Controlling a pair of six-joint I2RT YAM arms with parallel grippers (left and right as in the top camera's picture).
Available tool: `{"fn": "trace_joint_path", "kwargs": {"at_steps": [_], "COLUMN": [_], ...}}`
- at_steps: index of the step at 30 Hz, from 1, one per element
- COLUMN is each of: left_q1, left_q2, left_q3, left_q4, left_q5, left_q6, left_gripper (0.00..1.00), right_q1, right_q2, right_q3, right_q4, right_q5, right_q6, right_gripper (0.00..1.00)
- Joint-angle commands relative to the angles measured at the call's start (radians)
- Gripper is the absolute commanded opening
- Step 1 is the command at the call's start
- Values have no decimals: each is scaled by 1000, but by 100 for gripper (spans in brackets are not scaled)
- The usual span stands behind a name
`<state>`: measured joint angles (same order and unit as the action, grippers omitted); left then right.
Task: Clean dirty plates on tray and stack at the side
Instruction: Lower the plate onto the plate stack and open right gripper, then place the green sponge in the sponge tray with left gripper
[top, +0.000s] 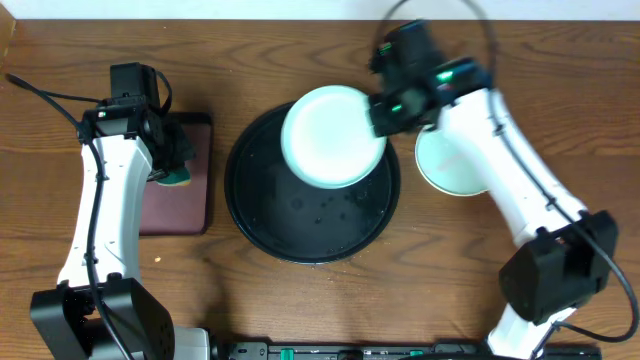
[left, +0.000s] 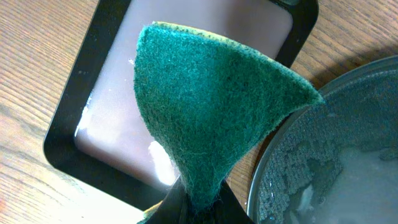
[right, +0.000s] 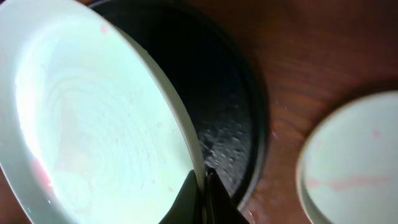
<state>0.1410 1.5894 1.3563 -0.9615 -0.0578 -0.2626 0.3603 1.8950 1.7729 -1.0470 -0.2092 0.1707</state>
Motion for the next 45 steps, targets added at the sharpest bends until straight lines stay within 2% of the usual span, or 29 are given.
{"fn": "trace_joint_path", "kwargs": {"at_steps": [1,9,14,19,27,30,35,38,39,42,45], "left_q1": [3,3,3,3,3,3,3,3,3,4,13], "left_q2": [-1,0,14,24,25,25,25,25,25,35,67], "left_q3": [1,-13,-14,-14,-14,-14,-14,-14,-14,-14,-14], "left_q4": [0,5,5,8,25,28,27,27,28,32,50], "left_q5": [-2,-2,-2,-2,-2,-2,-2,-2,-2,-2,-3], "left_q6": [-5,-5,-5,-5,-5,-5,11,63,127,222,233], "left_gripper": [7,7,7,7,7,7,7,7,7,7,7], "right_q1": [-135,-430,-538,-579,-557,-536,-509,-491,-478,-456,-426], "right_q2": [-36,-36,-36,-36,-36,-36,-37,-37,-37,-37,-37], "right_q3": [-2,-7,-68,-188,-397,-421,-367,-285,-219,-131,-73], "right_q4": [-37,-122,-103,-29,137,159,123,56,4,-47,-61], "right_q5": [-130,59,134,133,113,106,82,37,-3,-89,-126], "right_q6": [-12,-11,-10,-7,-6,-7,-23,-59,-92,-148,-153], "right_gripper": [1,1,1,1,3,21,30,36,45,52,64]}}
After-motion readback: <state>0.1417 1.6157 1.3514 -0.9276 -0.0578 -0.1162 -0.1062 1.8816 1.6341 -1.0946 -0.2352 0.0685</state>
